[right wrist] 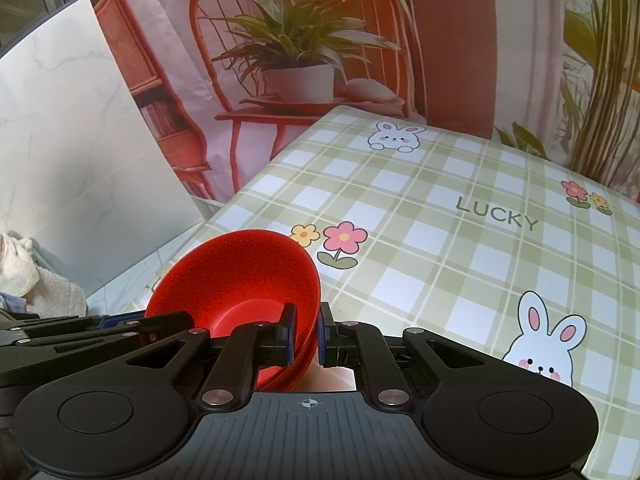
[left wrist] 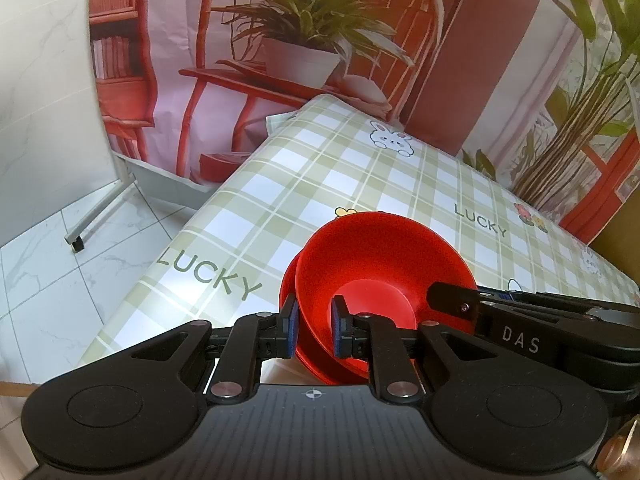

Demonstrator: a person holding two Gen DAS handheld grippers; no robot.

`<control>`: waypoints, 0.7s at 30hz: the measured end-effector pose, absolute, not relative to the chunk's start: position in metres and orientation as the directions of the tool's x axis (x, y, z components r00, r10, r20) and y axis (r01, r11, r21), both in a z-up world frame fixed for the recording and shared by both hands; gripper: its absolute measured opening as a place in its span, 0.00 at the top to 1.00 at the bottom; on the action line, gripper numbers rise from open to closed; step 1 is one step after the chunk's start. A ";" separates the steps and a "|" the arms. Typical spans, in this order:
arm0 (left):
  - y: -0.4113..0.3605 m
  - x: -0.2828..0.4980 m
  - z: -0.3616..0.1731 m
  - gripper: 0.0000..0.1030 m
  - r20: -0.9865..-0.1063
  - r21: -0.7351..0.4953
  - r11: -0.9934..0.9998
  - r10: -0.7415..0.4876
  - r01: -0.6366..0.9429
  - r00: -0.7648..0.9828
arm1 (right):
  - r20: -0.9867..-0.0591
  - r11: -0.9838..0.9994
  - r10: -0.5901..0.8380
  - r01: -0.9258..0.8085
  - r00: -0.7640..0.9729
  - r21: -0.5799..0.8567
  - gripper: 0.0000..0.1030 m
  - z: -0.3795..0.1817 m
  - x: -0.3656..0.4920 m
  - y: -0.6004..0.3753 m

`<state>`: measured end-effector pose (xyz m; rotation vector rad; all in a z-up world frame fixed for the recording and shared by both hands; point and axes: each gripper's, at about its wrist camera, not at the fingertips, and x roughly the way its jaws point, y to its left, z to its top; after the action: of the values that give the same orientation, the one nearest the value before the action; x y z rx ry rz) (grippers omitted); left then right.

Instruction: Organize plates and bowls

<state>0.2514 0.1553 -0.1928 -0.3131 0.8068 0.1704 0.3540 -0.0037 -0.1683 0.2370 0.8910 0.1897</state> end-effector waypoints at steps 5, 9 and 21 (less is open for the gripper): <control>0.156 0.250 -0.193 0.82 -0.727 -0.212 0.939 0.033 -0.270 0.686 | -0.743 0.957 0.256 -0.056 0.618 0.283 0.90 -0.168 0.353 -0.006; 0.156 0.250 -0.193 0.82 -0.726 -0.210 0.939 0.036 -0.271 0.686 | -0.741 0.957 0.256 -0.054 0.621 0.286 0.90 -0.168 0.351 -0.007; 0.163 0.249 -0.193 0.81 -0.730 -0.206 0.927 0.067 -0.313 0.681 | -0.737 0.957 0.248 -0.042 0.629 0.286 0.89 -0.166 0.349 -0.011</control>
<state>0.2485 0.1626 -0.1927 -0.3291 0.7971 0.2176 0.3493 -0.0111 -0.1661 0.2528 0.8773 0.1678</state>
